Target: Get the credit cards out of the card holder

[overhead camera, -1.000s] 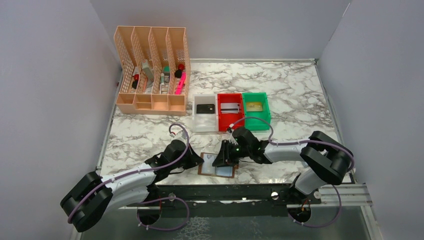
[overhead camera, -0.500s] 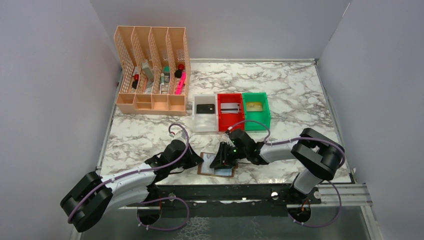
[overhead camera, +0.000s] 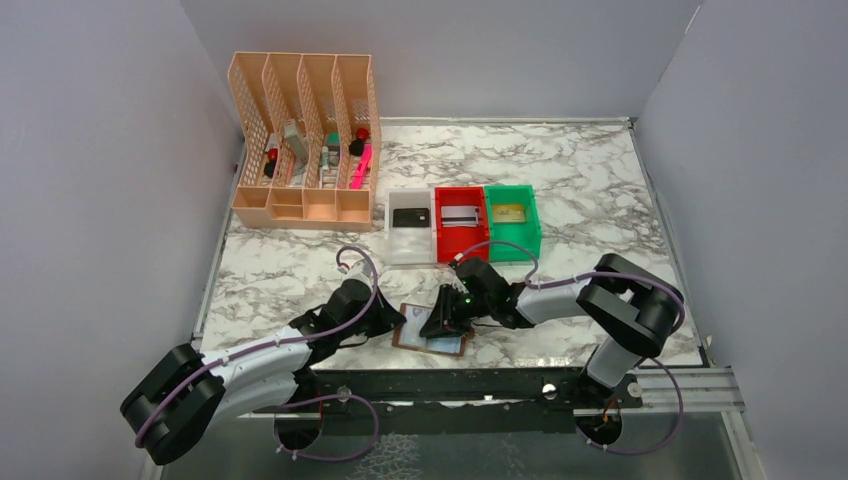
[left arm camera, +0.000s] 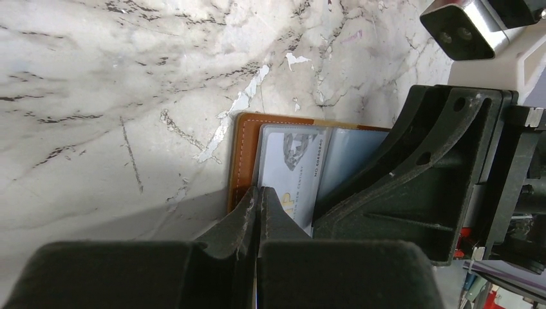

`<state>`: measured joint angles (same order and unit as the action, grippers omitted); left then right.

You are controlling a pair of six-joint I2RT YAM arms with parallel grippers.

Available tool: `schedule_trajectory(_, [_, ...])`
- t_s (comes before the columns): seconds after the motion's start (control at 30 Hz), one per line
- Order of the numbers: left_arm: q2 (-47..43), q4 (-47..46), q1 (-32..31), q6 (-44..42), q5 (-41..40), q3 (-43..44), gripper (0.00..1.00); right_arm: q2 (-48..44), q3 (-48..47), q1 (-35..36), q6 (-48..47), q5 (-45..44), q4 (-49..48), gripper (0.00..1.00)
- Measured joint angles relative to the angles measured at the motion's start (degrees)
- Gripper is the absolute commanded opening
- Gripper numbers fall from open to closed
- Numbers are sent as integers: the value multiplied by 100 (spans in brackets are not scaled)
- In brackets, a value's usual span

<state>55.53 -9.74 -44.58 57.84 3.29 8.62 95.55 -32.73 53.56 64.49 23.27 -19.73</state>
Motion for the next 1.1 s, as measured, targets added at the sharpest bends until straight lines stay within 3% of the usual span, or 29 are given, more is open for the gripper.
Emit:
schedule_trajectory(0.2, [-44,2,11,0,-17,-13,0,11,-26,0,76,-31,35,30])
schedule_trajectory(0.5, [-330,157,-13,160,-15,-92,0,-531,-382,48,-229,-1241,1281,33])
schedule_trajectory(0.73, [-334,179,-13,278,-9,-92,0,-553,-382,87,-348,-1353,1438,33])
schedule_trajectory(0.9, [-365,184,-13,216,44,-92,27,-551,-472,199,-374,-1506,1578,33])
schedule_trajectory(1.1, [-577,219,-15,-42,208,42,35,-535,-551,227,-417,-1613,1709,33])
